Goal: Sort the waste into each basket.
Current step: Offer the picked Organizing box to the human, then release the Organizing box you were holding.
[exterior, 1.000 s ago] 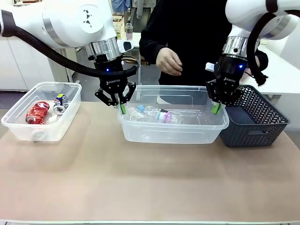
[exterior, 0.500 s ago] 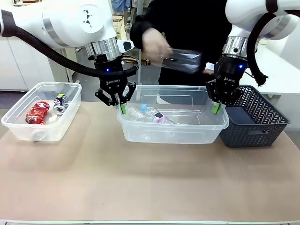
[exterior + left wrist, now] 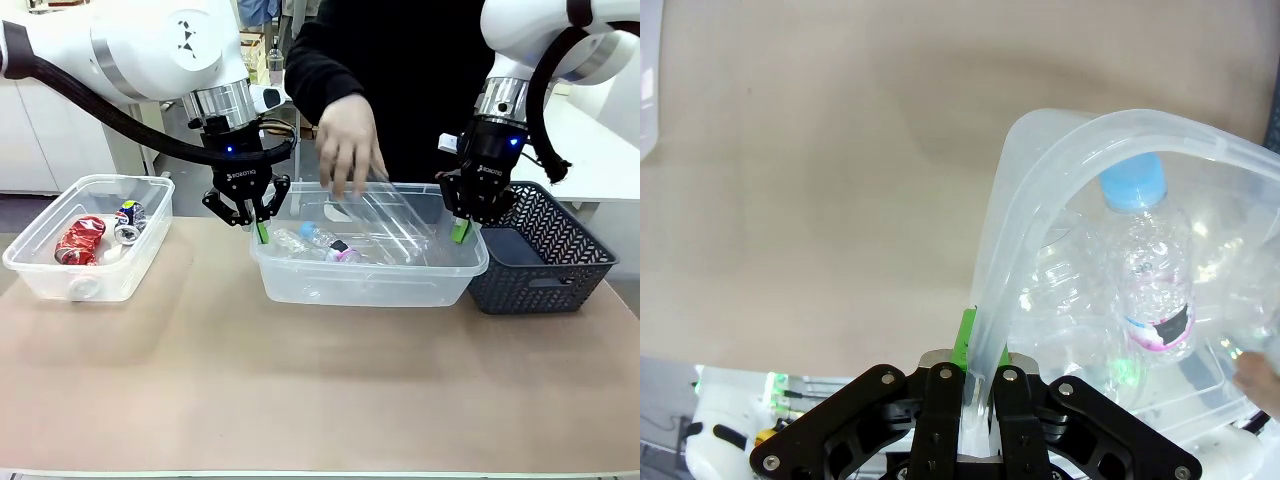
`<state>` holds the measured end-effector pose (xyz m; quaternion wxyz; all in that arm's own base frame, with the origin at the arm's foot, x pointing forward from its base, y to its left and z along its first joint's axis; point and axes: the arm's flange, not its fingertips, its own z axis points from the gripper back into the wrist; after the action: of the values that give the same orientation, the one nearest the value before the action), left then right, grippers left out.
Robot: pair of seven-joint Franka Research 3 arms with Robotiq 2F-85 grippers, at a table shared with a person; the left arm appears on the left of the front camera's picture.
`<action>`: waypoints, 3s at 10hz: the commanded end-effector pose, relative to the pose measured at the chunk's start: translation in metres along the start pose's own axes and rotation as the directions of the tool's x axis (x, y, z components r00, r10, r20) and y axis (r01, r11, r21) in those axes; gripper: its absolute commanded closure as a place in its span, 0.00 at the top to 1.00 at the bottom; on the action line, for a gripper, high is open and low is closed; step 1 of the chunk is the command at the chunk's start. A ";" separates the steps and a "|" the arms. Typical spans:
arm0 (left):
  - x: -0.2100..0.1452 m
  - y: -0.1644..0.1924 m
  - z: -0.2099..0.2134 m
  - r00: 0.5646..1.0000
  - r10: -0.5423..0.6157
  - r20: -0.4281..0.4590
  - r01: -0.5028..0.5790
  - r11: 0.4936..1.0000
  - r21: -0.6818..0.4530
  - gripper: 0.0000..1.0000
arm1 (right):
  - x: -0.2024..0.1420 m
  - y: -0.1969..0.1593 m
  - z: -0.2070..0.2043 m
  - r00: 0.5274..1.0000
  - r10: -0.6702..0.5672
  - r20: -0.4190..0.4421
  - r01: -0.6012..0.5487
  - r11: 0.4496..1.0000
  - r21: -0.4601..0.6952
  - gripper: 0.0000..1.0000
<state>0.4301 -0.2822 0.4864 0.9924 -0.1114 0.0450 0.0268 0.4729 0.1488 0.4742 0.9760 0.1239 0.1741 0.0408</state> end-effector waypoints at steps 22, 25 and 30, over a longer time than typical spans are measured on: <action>0.075 0.037 0.004 0.995 0.094 -0.030 -0.093 0.995 0.024 0.04 | 0.125 0.036 -0.010 0.998 0.039 -0.039 -0.036 0.997 0.067 0.05; 0.075 0.037 0.004 0.995 0.094 -0.030 -0.093 0.995 0.024 0.04 | 0.125 0.036 -0.010 0.998 0.039 -0.039 -0.036 0.997 0.067 0.05; 0.075 0.037 0.004 0.995 0.094 -0.030 -0.093 0.995 0.024 0.04 | 0.125 0.036 -0.010 0.998 0.039 -0.039 -0.036 0.997 0.067 0.05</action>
<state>0.5090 -0.2385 0.4723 0.9916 -0.0872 0.0710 0.0641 0.5876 0.1957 0.4296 0.9664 0.1539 0.1979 0.0562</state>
